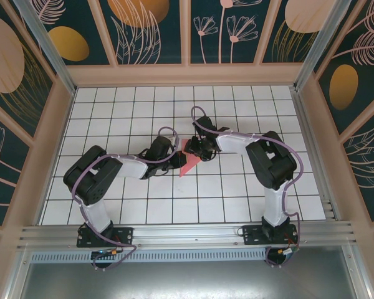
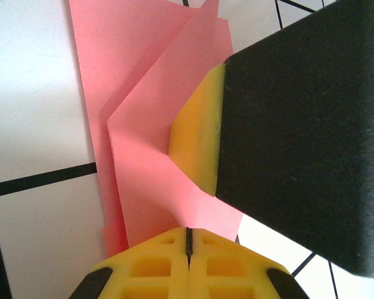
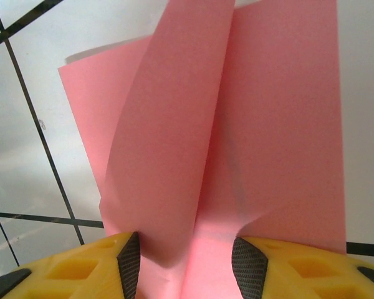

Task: Fold a paper plane with a square sheet of paper (pick it up from the middle)
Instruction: Fourth fold the wing at the center of the table.

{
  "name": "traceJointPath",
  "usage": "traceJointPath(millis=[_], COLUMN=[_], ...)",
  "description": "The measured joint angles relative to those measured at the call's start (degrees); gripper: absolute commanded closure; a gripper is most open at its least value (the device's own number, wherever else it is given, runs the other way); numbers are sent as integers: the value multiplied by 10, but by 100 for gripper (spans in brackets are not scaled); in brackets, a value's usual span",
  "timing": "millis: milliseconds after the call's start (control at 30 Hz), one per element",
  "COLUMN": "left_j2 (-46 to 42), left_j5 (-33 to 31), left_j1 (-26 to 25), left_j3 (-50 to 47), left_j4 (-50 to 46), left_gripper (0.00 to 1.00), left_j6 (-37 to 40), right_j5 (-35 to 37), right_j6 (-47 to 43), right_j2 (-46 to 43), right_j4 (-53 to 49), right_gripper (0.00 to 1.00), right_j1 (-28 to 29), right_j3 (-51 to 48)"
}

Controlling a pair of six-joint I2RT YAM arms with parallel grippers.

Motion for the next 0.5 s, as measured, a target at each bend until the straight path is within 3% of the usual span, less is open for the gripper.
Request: traceJointPath(millis=[500], left_j2=[5], left_j5=[-10], left_j1=[0], left_j3=[0], left_j4=[-5], left_gripper=[94], left_j6=[0], right_j5=[7], right_j6=[0], right_j2=[5], right_j4=[-11], right_gripper=[49], right_j1=[3], right_j3=[9])
